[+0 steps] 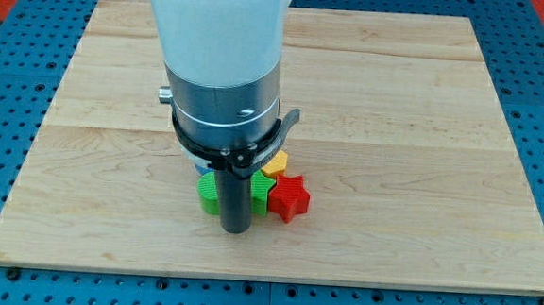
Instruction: Separate the both blue blocks from each other
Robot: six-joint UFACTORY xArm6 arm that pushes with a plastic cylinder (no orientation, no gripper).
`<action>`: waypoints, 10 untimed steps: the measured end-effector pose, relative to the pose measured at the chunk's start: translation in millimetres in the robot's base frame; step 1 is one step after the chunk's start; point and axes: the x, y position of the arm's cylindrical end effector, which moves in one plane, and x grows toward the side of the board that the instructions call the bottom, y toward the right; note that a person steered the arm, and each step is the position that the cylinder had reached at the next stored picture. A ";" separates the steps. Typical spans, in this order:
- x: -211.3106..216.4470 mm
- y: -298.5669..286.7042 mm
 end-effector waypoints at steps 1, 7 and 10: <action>0.5 -1.7; -85.6 -4.3; -66.0 119.5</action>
